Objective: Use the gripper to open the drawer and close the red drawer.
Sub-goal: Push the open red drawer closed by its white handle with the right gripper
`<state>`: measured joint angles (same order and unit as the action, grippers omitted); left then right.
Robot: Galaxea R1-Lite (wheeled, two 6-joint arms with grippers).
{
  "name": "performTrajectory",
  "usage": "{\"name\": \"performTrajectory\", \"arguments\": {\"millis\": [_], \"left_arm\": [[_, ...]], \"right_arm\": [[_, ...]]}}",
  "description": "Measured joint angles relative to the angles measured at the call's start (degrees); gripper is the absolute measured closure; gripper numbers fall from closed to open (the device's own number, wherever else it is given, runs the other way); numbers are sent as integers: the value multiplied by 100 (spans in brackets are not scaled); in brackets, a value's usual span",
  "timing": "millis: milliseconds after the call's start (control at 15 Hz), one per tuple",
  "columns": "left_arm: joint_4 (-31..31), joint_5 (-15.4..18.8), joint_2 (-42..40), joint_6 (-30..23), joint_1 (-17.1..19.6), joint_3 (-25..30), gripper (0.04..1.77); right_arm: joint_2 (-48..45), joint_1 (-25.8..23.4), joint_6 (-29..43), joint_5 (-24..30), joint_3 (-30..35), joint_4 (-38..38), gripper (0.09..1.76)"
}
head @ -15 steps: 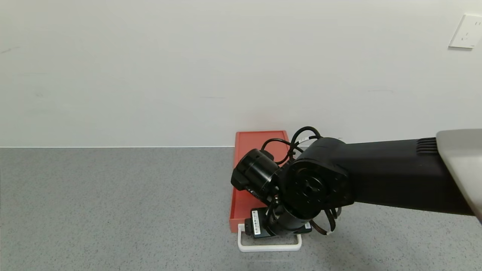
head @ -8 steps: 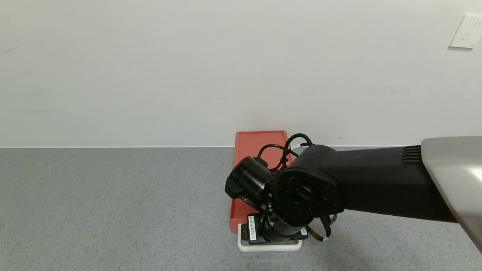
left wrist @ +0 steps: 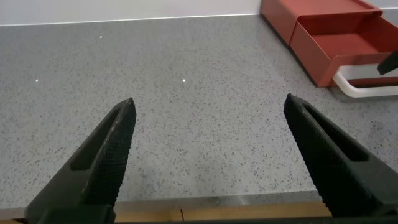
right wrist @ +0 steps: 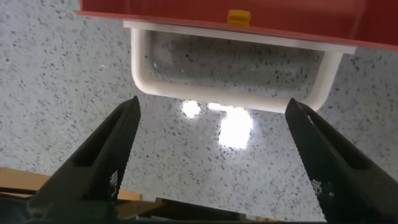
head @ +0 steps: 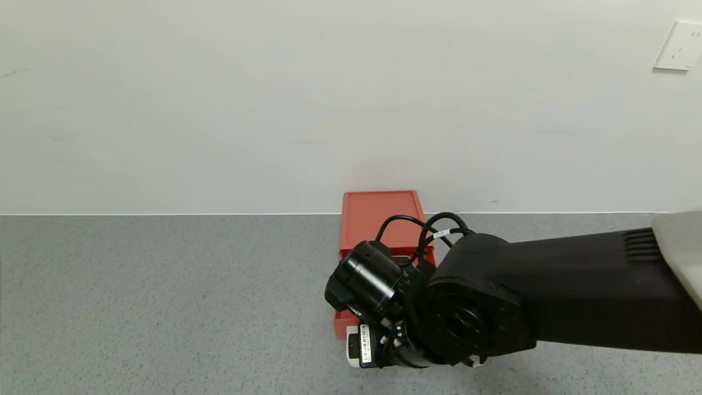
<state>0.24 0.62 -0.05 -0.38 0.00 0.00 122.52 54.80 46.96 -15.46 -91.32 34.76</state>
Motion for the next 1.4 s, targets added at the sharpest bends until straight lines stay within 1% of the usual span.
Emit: {"name": "performTrajectory", "arguments": {"millis": [200, 267, 400, 533, 800, 1400], "left_arm": [[-4, -2, 0, -2, 0, 0, 9], [-6, -2, 0, -2, 0, 0, 9], [-2, 0, 0, 2, 0, 0, 9], [-4, 0, 0, 5, 0, 0, 9], [-6, 4, 0, 5, -2, 0, 9], [-4, 9, 0, 9, 0, 0, 9]], "right_arm": [[-190, 165, 9, -166, 417, -179, 14], [-239, 226, 9, -262, 588, -312, 14], [-308, 335, 15, -358, 963, -813, 14], [-324, 377, 30, -356, 1211, -968, 14], [-234, 400, 43, -343, 1313, -974, 14], [72, 335, 157, -374, 1276, -1017, 14]]}}
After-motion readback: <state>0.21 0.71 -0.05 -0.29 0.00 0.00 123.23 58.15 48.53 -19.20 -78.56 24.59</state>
